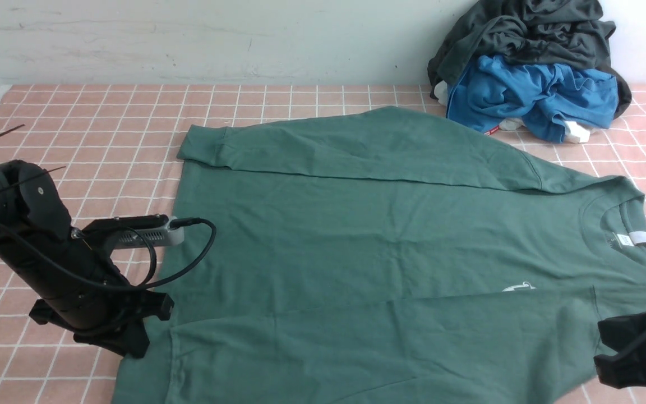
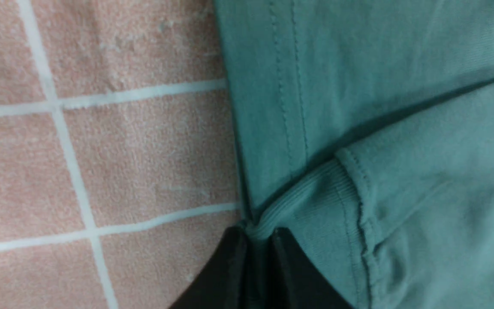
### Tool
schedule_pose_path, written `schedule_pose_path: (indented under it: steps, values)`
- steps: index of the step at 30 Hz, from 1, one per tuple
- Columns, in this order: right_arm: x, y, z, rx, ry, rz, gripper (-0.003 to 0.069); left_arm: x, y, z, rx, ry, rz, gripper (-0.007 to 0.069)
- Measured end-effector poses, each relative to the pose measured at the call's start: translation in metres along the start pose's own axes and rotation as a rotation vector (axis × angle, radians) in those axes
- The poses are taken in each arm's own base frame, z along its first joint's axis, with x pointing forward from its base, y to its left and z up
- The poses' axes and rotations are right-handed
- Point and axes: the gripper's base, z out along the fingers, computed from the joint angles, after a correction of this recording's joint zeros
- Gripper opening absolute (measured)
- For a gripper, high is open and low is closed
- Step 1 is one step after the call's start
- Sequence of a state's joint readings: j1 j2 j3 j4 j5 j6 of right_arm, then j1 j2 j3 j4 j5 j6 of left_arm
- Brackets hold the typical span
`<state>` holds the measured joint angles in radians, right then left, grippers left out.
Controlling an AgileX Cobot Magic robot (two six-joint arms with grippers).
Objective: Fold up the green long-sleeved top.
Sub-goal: Use the left arm to clamp the cuff closest to it
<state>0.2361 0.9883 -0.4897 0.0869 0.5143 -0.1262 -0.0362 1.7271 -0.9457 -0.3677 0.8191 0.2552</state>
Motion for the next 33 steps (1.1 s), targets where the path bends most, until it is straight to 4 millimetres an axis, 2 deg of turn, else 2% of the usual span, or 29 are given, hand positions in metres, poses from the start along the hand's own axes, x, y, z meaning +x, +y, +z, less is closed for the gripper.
schedule_pose_path:
  steps: [2, 3, 4, 8, 13, 16, 19, 24, 33]
  values:
    - [0.000, 0.000, 0.000, 0.000, 0.000, 0.000, -0.0014, -0.003, -0.006, -0.019, 0.005, -0.049, 0.029, 0.0027]
    - [0.000, 0.000, 0.000, 0.000, 0.000, 0.000, -0.0014, -0.004, -0.006, -0.019, 0.006, -0.050, 0.032, 0.0027]
    - [0.000, 0.000, 0.000, 0.000, 0.000, 0.000, -0.0014, -0.005, -0.009, -0.029, 0.007, -0.077, 0.048, 0.0027]
    - [0.000, 0.000, 0.000, 0.000, -0.001, 0.000, -0.0014, -0.016, -0.028, -0.075, 0.009, -0.232, 0.170, 0.0027]
    - [0.000, 0.000, 0.000, 0.000, -0.003, 0.000, -0.0014, -0.030, -0.039, -0.101, 0.018, -0.311, 0.205, 0.0027]
    - [0.000, 0.000, 0.000, 0.000, -0.003, 0.000, -0.0014, -0.031, -0.038, -0.096, 0.019, -0.246, 0.177, 0.0027]
    - [0.000, 0.000, 0.000, 0.000, -0.003, 0.000, -0.0014, -0.025, -0.031, -0.071, 0.030, -0.038, 0.148, 0.0027]
    - [0.000, 0.000, 0.000, 0.000, -0.003, 0.000, -0.0014, -0.023, -0.024, -0.048, 0.030, 0.130, 0.136, 0.0027]
    - [0.000, 0.000, 0.000, 0.001, -0.004, 0.000, -0.0014, -0.022, -0.020, -0.043, -0.006, 0.158, 0.146, 0.0027]
